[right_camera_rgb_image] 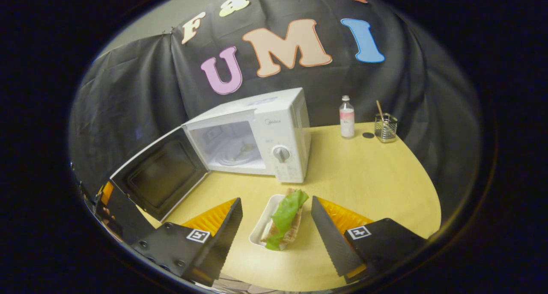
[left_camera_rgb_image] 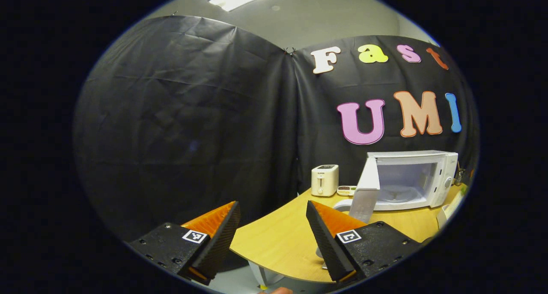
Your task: Open the microwave oven with the left hand, put the food in, and close the microwave oven.
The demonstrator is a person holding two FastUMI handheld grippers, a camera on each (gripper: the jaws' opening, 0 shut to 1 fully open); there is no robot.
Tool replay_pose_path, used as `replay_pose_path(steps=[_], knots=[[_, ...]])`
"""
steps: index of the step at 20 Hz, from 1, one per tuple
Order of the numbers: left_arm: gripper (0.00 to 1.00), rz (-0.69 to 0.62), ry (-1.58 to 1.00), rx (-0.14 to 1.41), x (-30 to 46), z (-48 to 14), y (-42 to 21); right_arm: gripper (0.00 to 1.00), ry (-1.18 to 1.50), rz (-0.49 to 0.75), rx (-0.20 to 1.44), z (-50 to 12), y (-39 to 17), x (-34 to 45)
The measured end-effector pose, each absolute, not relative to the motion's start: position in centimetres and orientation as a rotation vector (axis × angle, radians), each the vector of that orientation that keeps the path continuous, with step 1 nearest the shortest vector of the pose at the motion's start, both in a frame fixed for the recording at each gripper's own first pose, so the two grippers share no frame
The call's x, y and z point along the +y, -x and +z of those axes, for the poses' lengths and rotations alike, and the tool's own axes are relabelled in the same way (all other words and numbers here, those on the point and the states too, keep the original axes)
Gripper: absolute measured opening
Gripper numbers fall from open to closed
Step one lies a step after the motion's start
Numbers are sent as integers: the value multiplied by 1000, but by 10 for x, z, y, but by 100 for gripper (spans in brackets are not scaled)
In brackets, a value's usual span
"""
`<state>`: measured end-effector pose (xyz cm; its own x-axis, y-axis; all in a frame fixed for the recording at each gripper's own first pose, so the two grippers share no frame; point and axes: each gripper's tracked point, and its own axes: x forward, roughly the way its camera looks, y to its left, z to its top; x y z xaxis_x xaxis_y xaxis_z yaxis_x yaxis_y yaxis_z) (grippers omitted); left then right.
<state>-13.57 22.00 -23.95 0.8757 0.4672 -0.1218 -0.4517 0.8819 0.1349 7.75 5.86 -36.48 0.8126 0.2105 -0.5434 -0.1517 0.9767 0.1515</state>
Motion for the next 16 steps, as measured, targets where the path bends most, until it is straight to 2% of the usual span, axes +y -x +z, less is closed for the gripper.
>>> replay_pose_path(steps=[1, 2, 5, 6, 7, 11, 12, 14, 15, 16], knots=[[90, 492, -94, 143, 221, -237, 135, 92, -100, 176, 613, -372, -81, 54], [94, 499, -84, 138, 219, -236, 134, 100, -106, 164, 634, -378, -83, 50], [94, 535, -47, 140, 218, -242, 130, 100, -141, 169, 708, -395, -84, 52], [90, 541, -39, 130, 217, -241, 129, 100, -149, 172, 734, -402, -84, 53], [95, 542, -32, 121, 215, -240, 128, 100, -157, 175, 762, -407, -83, 55], [94, 525, -12, 112, 208, -244, 121, 99, -190, 172, 846, -426, -83, 60], [99, 524, -9, 107, 208, -243, 119, 99, -196, 168, 862, -431, -84, 60], [90, 534, -13, 101, 213, -244, 114, 100, -211, 165, 891, -438, -83, 62], [94, 538, -18, 96, 214, -244, 112, 91, -223, 162, 902, -441, -83, 63], [94, 536, -22, 94, 214, -242, 111, 88, -235, 159, 906, -444, -84, 63]])
